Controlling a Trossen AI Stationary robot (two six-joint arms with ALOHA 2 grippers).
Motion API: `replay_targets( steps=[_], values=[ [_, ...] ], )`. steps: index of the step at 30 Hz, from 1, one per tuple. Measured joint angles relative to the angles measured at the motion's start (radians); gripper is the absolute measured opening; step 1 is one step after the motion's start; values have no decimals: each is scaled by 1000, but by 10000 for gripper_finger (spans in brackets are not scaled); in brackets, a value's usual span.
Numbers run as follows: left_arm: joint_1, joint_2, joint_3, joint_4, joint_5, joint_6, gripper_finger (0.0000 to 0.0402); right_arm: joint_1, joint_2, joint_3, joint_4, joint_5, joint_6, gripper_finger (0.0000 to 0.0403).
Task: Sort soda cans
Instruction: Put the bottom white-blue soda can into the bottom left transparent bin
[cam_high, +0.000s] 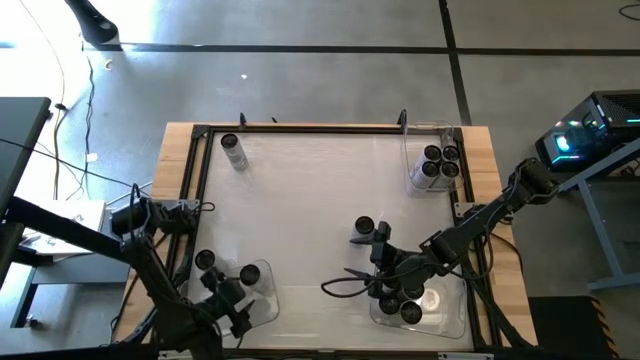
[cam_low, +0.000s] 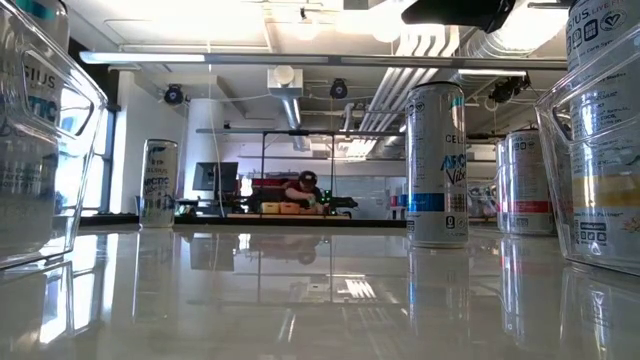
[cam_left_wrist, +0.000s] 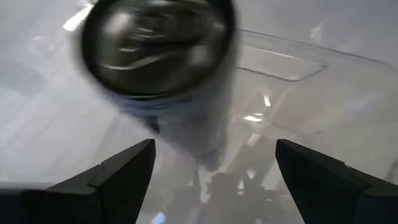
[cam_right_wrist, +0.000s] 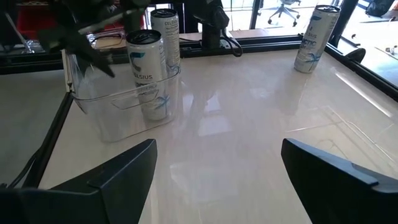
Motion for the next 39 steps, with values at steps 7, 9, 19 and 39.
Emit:
replay_targets(
  steps=[7,9,19,39],
  values=[
    [-2,0,-5,162,-5,80,325,0,0,0,0,-1,4,341],
    [-2,0,-5,184,-8,91,325,0,0,0,0,-1,1,341],
    [8,0,-5,184,-76,99,325,0,0,0,1,-2,4,341],
    [29,2,-109,394,-4,159,278,0,0,0,2,-3,-1,341]
  ],
)
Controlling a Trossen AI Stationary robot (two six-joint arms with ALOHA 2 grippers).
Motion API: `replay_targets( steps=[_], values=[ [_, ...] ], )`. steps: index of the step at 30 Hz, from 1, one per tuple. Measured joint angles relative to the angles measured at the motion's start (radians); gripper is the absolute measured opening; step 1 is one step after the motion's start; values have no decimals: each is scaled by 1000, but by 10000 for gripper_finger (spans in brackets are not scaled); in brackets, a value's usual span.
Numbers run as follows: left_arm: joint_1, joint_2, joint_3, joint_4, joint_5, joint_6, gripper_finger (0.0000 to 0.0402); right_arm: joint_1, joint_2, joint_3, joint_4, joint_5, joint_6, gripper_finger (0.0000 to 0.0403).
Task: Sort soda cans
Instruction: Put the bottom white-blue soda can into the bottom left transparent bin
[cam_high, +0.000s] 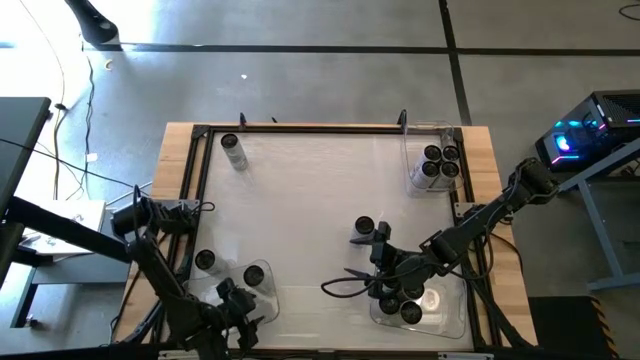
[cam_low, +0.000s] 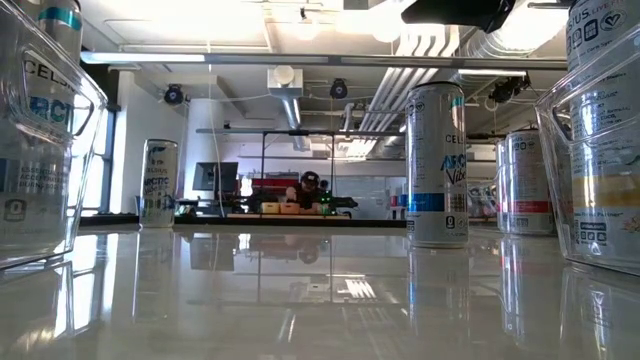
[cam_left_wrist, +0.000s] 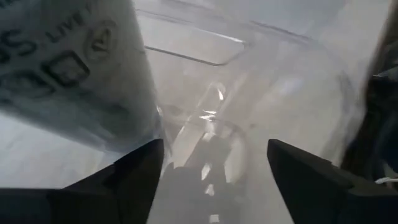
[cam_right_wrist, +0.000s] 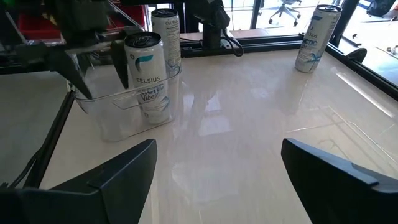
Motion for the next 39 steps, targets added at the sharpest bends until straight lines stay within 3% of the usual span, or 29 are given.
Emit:
replay_targets(
  steps=[12,19,27,39],
  values=[
    [40,0,-102,92,15,0,109,0,0,0,0,0,5,341],
    [50,0,-184,214,-3,-12,41,0,0,0,0,0,5,341],
    [41,-1,-209,247,-43,-35,3,0,0,0,-1,0,5,341],
    [-2,-1,-209,339,-89,-46,0,0,0,0,-1,0,5,341]
  ],
)
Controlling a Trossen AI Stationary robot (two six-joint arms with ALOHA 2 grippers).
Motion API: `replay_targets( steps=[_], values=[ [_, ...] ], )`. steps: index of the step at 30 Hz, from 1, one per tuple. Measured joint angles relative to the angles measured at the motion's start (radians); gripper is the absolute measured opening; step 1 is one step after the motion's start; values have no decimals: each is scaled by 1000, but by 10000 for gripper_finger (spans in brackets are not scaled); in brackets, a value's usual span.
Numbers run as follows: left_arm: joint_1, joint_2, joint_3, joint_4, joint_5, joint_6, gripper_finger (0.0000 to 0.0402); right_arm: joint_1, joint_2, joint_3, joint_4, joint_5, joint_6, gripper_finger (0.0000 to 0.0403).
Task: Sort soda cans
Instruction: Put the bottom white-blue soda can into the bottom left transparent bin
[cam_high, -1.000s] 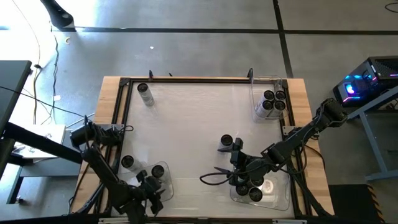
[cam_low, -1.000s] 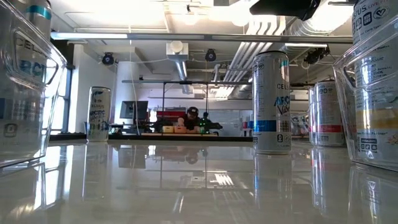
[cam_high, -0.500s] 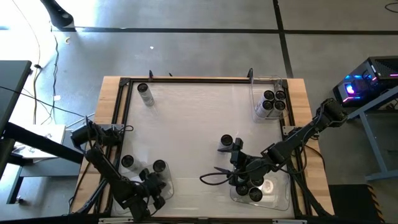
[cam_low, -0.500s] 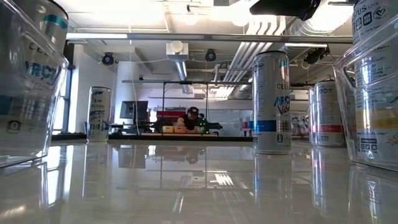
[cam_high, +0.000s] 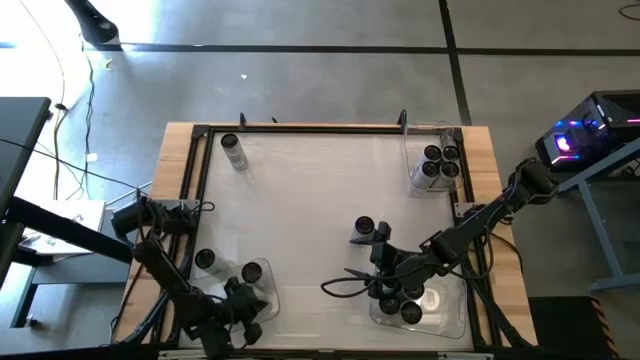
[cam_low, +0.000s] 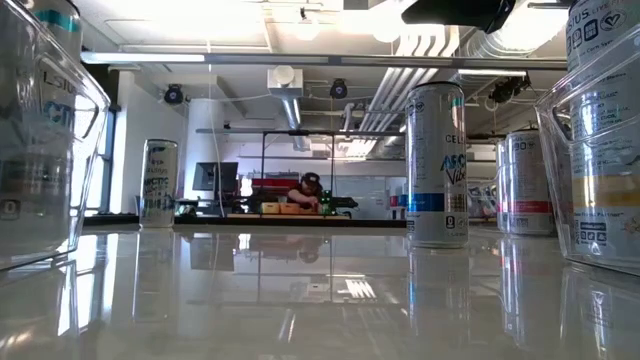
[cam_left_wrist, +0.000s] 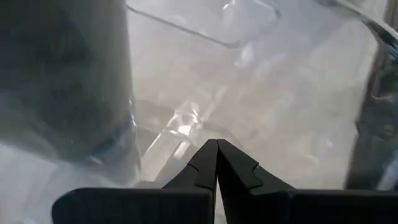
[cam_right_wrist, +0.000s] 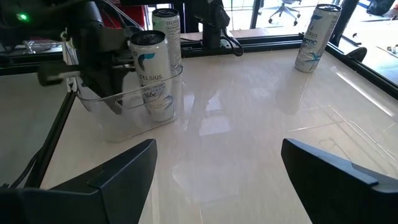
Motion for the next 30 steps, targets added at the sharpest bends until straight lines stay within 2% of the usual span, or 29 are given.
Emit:
replay_targets(
  steps=[8,14,23,30],
  values=[
    [0,0,-42,7,-85,-32,0,0,0,0,0,0,-3,341],
    [16,0,-94,10,-88,-70,0,0,0,0,0,0,3,341],
    [19,0,-93,3,-89,-70,0,0,0,0,0,0,1,341],
    [2,0,-12,-7,-36,10,0,0,0,0,6,-23,-10,341]
  ],
)
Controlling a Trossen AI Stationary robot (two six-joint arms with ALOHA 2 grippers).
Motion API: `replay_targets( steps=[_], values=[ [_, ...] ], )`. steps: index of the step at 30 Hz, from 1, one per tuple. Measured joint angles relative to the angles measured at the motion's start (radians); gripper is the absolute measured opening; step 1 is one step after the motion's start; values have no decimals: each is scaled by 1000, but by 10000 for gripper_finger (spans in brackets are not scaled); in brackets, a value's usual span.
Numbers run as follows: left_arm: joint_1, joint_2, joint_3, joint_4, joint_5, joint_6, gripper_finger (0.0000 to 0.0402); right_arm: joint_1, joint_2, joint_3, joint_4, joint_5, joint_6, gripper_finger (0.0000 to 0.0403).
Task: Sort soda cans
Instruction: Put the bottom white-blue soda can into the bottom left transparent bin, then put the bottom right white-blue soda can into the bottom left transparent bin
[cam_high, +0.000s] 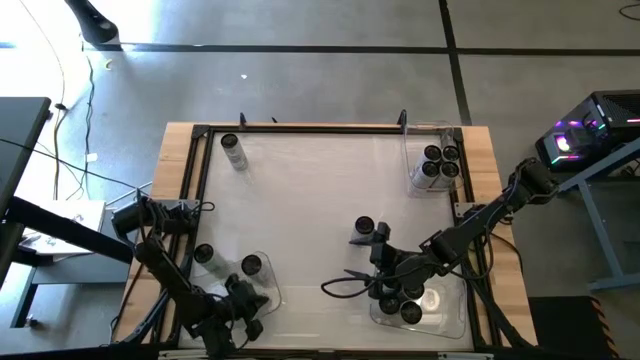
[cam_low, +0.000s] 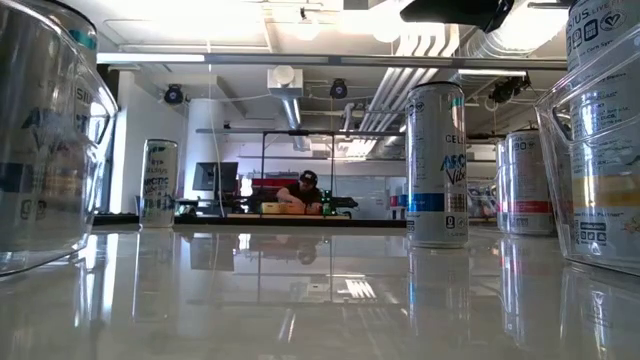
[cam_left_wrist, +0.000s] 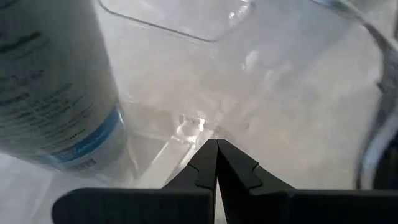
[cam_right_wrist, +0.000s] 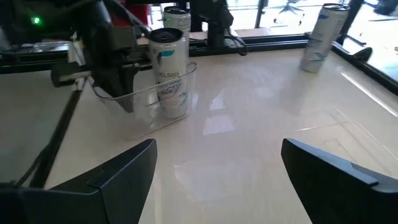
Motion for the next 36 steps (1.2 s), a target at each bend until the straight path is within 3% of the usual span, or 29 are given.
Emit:
replay_targets(
  steps=[7,14,17,22,29,36],
  values=[
    [-38,-1,137,-130,22,17,0,-1,0,83,-23,-116,-139,341],
    [-70,-21,237,-279,-171,11,0,-58,-39,281,-466,-115,-121,341],
    [-71,-48,237,-281,-254,48,0,-101,-53,281,-603,-145,-71,341],
    [-71,-96,237,-272,-354,130,0,-160,-65,160,-590,-214,-4,341],
    [-68,-159,237,-272,-402,260,4,-222,-65,90,-545,-135,135,341],
    [-67,-172,237,-275,-440,289,57,-250,-60,90,-562,-136,234,341]
  ],
)
